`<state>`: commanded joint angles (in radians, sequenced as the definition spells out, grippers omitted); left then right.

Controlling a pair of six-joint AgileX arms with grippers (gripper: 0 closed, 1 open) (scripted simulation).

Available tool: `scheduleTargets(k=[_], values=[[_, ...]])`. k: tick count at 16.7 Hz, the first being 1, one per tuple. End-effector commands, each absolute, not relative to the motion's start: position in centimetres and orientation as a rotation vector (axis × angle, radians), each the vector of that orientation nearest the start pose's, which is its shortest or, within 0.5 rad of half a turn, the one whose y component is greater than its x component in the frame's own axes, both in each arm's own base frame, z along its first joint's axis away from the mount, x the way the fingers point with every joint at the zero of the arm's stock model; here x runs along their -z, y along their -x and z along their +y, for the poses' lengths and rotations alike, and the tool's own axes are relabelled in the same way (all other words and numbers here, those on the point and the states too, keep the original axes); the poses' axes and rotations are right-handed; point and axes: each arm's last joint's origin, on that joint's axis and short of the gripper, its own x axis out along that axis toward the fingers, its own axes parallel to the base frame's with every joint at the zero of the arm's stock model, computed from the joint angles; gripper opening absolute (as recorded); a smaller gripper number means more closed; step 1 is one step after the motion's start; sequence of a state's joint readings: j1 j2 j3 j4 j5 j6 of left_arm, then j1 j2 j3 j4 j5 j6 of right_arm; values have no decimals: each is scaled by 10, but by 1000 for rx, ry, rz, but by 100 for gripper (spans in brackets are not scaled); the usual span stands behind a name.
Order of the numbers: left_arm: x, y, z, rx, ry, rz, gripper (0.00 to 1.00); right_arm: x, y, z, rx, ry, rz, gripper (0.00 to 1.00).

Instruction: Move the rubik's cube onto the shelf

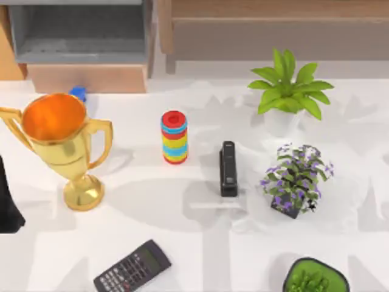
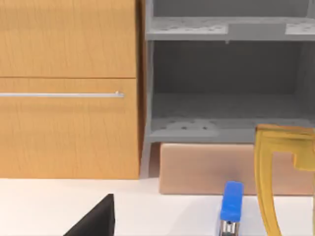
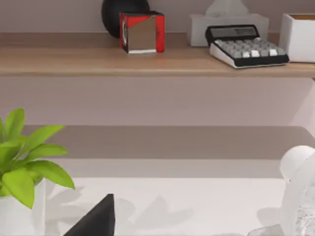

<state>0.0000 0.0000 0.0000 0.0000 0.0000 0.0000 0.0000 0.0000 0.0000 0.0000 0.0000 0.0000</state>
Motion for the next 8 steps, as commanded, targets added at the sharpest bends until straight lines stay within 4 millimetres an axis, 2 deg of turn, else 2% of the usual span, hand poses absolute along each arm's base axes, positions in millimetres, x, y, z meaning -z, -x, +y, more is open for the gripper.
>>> scheduleTargets(k=[4,8], values=[[-163,-107,0,-6,-19,3,100,-160,-106,-1,0,0,0,100],[-182,-116,4,-27,-134,18,100,-160,-106,-1,0,0,0,100]])
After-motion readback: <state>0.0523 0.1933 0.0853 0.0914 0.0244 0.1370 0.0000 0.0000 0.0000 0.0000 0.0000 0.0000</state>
